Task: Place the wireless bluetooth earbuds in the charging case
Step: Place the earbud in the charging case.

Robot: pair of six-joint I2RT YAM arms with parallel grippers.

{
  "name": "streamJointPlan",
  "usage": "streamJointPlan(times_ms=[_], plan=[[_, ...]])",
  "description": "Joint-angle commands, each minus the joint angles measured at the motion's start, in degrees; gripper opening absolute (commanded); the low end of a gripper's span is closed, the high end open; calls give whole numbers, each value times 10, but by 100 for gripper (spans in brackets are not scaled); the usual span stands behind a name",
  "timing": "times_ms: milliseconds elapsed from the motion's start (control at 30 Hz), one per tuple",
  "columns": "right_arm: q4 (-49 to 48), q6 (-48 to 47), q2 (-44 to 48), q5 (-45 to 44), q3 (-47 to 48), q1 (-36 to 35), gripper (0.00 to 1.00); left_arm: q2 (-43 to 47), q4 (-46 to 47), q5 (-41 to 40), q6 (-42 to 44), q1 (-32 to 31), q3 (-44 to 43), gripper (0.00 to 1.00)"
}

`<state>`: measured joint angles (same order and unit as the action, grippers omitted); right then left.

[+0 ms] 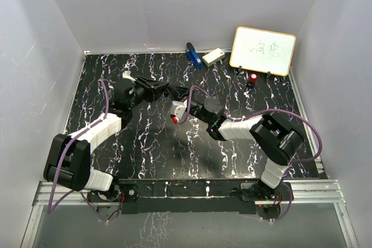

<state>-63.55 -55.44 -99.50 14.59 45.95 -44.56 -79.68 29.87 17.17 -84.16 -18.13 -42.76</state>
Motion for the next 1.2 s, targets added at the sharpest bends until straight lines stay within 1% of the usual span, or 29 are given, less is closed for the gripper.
streamJointPlan(times_ms=[0, 400, 567, 633, 767, 833, 933, 1000, 1167], plan=[[-36, -4, 1, 1, 4, 1, 0, 28, 4, 0, 4, -2, -26, 0], [-41, 8, 4, 1, -8, -5, 0, 16, 11, -2, -2, -2, -32, 0], [-47, 16, 2, -6, -9, -8, 5, 15, 10, -3, -2, -2, -36, 0], [-48, 18, 2, -6, -10, -9, 12, 15, 10, -4, -3, -2, -37, 0], [-50, 20, 1, -5, -10, -10, 14, 15, 11, -5, -2, -2, -38, 0], [-51, 21, 1, -5, -10, -9, 18, 15, 12, -5, -4, -2, -37, 0], [-51, 23, 1, -5, -10, -11, 20, 15, 12, -4, -4, -2, -38, 0], [-52, 25, 1, -5, -9, -11, 24, 15, 12, -4, -4, -2, -38, 0], [-53, 29, 1, -5, -5, -11, 27, 15, 13, -3, -5, -2, -39, 0]])
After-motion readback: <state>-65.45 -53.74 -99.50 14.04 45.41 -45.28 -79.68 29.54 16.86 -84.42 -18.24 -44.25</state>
